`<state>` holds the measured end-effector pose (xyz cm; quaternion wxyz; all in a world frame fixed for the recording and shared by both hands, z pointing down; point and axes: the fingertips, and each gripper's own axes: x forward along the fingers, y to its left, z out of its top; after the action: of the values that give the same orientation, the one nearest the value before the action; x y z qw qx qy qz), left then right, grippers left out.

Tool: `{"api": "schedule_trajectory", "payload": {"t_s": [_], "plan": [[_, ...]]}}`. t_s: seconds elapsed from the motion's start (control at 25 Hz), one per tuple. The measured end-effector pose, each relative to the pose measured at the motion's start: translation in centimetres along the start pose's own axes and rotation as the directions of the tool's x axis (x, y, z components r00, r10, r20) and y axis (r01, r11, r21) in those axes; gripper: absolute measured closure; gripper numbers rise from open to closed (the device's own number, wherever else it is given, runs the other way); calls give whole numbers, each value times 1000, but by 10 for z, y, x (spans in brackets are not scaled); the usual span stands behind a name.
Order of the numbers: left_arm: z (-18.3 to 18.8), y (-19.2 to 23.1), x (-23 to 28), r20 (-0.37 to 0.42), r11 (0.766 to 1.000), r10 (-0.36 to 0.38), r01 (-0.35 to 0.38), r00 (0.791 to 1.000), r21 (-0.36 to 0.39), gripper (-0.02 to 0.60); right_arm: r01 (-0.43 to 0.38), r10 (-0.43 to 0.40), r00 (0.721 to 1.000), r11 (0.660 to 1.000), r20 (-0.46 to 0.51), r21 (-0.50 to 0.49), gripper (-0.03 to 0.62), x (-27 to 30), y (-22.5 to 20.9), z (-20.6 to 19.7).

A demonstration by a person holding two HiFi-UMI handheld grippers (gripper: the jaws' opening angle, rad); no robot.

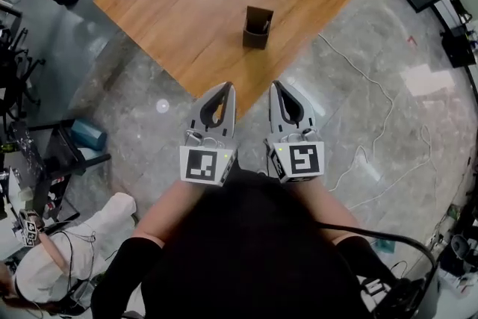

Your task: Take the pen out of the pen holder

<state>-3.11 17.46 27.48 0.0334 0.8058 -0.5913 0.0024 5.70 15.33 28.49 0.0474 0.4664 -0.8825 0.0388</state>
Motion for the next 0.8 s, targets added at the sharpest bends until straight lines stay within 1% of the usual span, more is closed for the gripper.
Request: {"api": "schedule_trajectory", "payload": {"t_s": [0.16,0.28,0.36,0.48,0.6,0.72,0.8], "plan": [[-3,33,53,-20,997,-77,77,997,7,575,68,-68,997,998,-21,1,582,59,-16,-2],[-11,49,87,-48,991,-136,137,990,13,575,115,-115,993,993,-33,2,582,93,-27,-3],[-18,56,109,-63,987,-159,160,985,11,575,142,-141,989,990,-46,5,582,111,-38,-7],[-36,59,136,-104,983,-184,185,977,-2,575,169,-168,982,985,-83,13,582,133,-58,-23],[-55,64,164,-133,981,-195,195,972,-9,575,188,-184,973,982,-136,20,580,158,-81,-49],[-78,68,190,-169,982,-187,190,968,0,575,202,-185,957,978,-224,53,580,184,-105,-83],[-92,71,202,-199,983,-183,184,963,-13,575,205,-175,944,975,-281,81,579,201,-117,-106]]}}
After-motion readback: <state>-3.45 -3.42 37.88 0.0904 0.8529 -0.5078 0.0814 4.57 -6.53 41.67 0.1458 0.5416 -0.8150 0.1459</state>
